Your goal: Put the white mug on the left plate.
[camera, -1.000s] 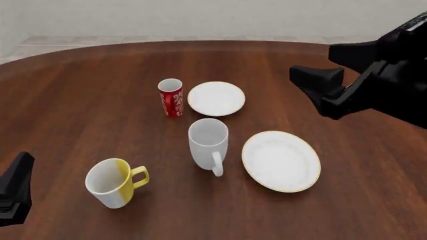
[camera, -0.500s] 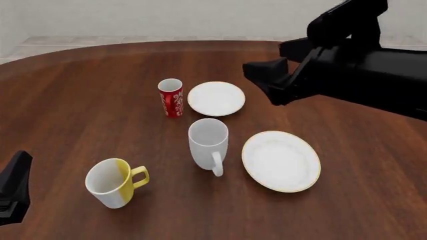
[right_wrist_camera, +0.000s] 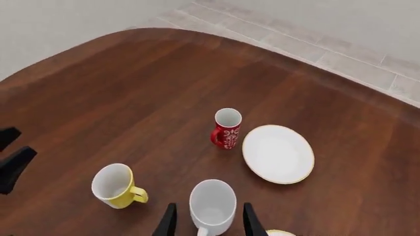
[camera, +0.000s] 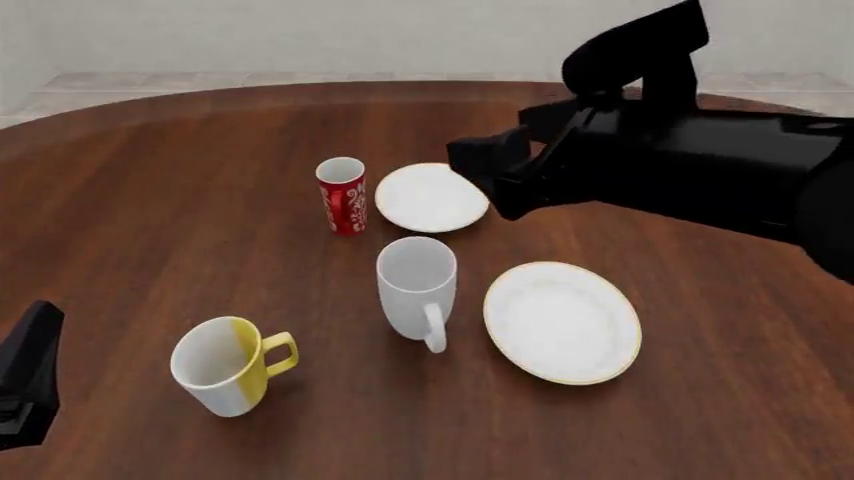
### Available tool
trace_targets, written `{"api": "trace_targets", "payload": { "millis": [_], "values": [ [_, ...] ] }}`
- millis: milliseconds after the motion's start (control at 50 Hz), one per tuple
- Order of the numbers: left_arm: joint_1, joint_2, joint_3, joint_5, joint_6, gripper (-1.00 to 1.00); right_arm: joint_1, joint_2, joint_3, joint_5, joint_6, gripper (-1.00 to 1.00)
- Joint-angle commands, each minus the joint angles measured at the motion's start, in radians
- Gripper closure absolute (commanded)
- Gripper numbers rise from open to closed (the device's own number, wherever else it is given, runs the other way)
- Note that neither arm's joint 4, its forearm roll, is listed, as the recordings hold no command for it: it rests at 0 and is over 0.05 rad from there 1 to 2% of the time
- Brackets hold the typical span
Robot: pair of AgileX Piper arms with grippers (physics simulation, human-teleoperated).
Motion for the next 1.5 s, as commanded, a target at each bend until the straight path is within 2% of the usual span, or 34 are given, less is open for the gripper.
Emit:
{"api": "trace_targets", "payload": {
  "millis": [20,200,640,1140,1500],
  "values": [
    [-0.003,0.0,-0.002,-0.002,-0.006,-1.0,-0.006,0.011,0.008,-0.007,0.039,-1.0],
    [0.002,0.0,-0.005,-0.002,-0.015,-1.0,-0.022,0.025,0.037,-0.035,0.076,-1.0],
    [0.007,0.0,-0.007,-0.005,-0.017,-1.0,0.0,0.101,0.09,-0.089,0.163,-1.0],
    [0.006,0.0,-0.008,-0.009,-0.019,-1.0,-0.006,0.149,0.147,-0.129,0.203,-1.0],
    [0.004,0.0,-0.006,-0.006,-0.017,-1.0,-0.017,0.24,0.194,-0.215,0.22,-1.0]
  ]
}}
